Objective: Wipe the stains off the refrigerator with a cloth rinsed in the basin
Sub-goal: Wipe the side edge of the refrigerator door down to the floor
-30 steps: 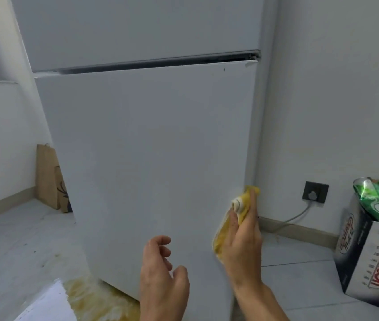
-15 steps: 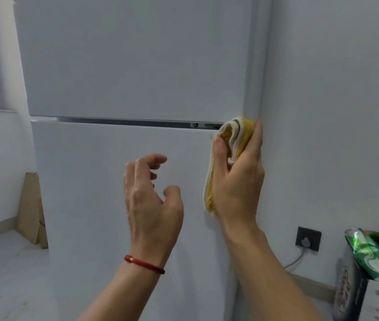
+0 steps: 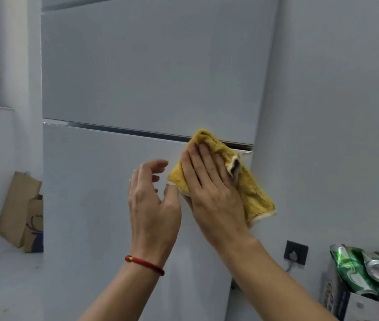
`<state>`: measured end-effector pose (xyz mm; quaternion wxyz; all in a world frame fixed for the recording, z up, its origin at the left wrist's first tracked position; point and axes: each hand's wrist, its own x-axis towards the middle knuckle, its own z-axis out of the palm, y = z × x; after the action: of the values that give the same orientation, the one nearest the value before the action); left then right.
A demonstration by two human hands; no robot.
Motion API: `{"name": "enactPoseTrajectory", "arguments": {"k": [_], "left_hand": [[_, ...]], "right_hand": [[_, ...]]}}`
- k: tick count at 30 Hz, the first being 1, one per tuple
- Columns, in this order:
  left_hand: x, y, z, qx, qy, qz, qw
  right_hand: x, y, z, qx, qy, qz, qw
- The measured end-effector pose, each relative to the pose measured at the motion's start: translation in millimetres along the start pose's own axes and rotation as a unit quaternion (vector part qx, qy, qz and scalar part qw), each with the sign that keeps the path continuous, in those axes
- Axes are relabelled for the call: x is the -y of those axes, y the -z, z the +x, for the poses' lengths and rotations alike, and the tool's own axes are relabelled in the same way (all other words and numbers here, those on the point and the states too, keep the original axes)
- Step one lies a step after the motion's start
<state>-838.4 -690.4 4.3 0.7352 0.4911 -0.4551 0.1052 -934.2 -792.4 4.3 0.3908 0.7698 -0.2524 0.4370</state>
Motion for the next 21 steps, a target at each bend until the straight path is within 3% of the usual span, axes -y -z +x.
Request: {"name": "enactPoseTrajectory", "arguments": {"k": [3,6,8,12,14,17,19,21], "left_hand": [[6.2,7.1,-11.0,0.015,0.017,0.016,1.000],[11.3,17.0,-15.8,0.018,0.016,0.029,0.999],[11.9,15.6,-18.9,0.019,0.024,0.028,0.999],[9.5,7.9,-32.2,0.013,0.058,0.006,0.998],[10.6,8.9,-51.3,0.012,0.092,-0.006,0.996],[22.3,13.5,-95.8,0.023,0.168,-0.020,0.985],[33.7,14.2,-120.4,0.051,0.216,0.003,0.975],[41.8,17.5,-138.8,0.084,0.254,0.041,0.963]], "right_hand": [[-33.0,21.3,-38.1,-0.001,0.028,-0.031,0.999],[-48.5,24.5,-59.1,-0.058,-0.097,0.039,0.993],[-33.3,13.1,-52.6,-0.069,-0.133,0.097,0.984],[-18.9,-2.8,-57.7,-0.040,-0.070,0.105,0.991],[-13.8,-10.5,-102.3,-0.008,-0.080,0.192,0.978],[29.6,-13.6,-177.6,0.032,-0.272,0.389,0.879],[65.2,-13.2,-205.7,0.042,-0.384,0.434,0.814],[90.6,-16.8,-231.1,0.050,-0.459,0.431,0.775]]}}
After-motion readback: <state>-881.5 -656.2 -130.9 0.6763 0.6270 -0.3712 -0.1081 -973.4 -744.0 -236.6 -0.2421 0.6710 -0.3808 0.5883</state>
